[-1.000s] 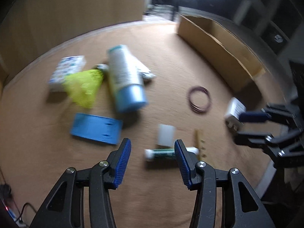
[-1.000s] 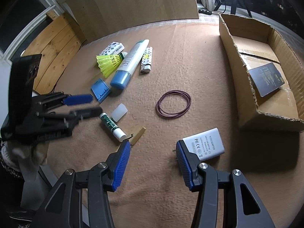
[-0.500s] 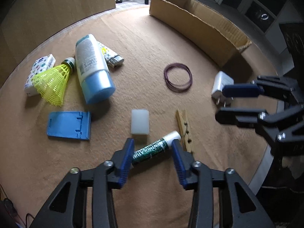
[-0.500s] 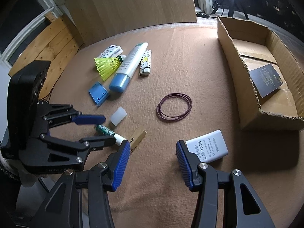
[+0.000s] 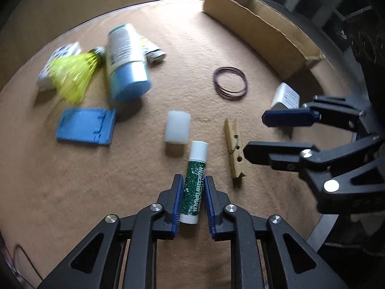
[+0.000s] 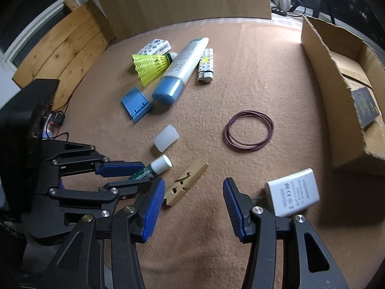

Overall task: Organize objects
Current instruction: 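Grasp the green lip balm with the left tool while the right tool grasps the wooden clothespin, then carry lip balm and clothespin into the cardboard box and open both tools, then grasp the white translucent cap with the left tool while the right tool grasps the purple rubber band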

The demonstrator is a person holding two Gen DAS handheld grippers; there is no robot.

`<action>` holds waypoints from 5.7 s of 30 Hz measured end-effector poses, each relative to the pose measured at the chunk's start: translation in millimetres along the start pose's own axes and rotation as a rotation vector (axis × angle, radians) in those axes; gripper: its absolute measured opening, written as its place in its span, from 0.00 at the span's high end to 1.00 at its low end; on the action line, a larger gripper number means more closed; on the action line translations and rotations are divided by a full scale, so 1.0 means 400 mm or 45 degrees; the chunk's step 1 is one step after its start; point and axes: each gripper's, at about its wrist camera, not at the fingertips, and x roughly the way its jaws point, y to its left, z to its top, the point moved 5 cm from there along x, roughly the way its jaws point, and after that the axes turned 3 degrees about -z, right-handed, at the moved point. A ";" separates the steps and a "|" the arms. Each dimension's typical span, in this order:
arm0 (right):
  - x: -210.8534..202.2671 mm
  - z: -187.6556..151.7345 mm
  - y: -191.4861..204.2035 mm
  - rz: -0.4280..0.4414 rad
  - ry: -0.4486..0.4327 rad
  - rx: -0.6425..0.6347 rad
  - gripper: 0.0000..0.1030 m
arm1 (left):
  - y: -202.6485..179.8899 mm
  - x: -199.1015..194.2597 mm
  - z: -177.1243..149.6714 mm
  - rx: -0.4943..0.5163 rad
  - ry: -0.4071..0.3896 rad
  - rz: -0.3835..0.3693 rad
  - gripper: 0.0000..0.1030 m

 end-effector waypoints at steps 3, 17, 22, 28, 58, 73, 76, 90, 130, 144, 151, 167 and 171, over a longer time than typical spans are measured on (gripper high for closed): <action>0.025 0.011 0.007 -0.010 0.026 -0.002 0.55 | 0.008 -0.004 -0.011 -0.052 -0.012 0.026 0.84; 0.083 0.028 0.085 -0.126 0.069 -0.201 0.74 | 0.045 -0.020 -0.039 -0.161 -0.050 0.063 0.84; 0.088 0.019 0.110 -0.228 0.058 -0.372 0.84 | 0.057 -0.023 -0.040 -0.201 -0.061 0.043 0.84; 0.076 0.020 0.083 -0.185 0.055 -0.316 0.89 | 0.056 -0.024 -0.038 -0.242 -0.069 0.028 0.84; -0.234 0.109 -0.303 -0.209 -0.247 0.024 0.89 | -0.217 -0.062 0.347 -0.048 -0.240 -0.098 0.84; -0.252 0.114 -0.558 -0.287 -0.254 0.179 0.89 | -0.420 0.048 0.511 0.084 -0.197 -0.172 0.84; -0.251 0.114 -0.575 -0.283 -0.253 0.190 0.89 | -0.439 0.061 0.518 0.094 -0.183 -0.166 0.84; -0.273 0.109 -0.591 -0.253 -0.308 0.244 0.55 | -0.434 0.043 0.521 0.106 -0.199 -0.137 0.69; -0.257 0.041 -0.270 -0.148 -0.357 0.090 0.49 | 0.015 -0.095 0.123 -0.320 -0.179 0.051 0.69; -0.117 0.081 -0.079 -0.087 -0.183 -0.164 0.50 | 0.043 -0.047 0.099 -0.260 -0.107 0.084 0.69; -0.042 0.088 -0.035 -0.107 -0.091 -0.268 0.50 | 0.043 -0.029 0.103 -0.253 -0.103 0.068 0.69; 0.095 0.099 -0.033 -0.166 0.102 -0.394 0.68 | 0.041 0.000 0.109 -0.209 -0.089 0.079 0.76; 0.102 0.105 -0.027 -0.199 0.106 -0.436 0.73 | 0.035 0.007 0.110 -0.200 -0.090 0.096 0.79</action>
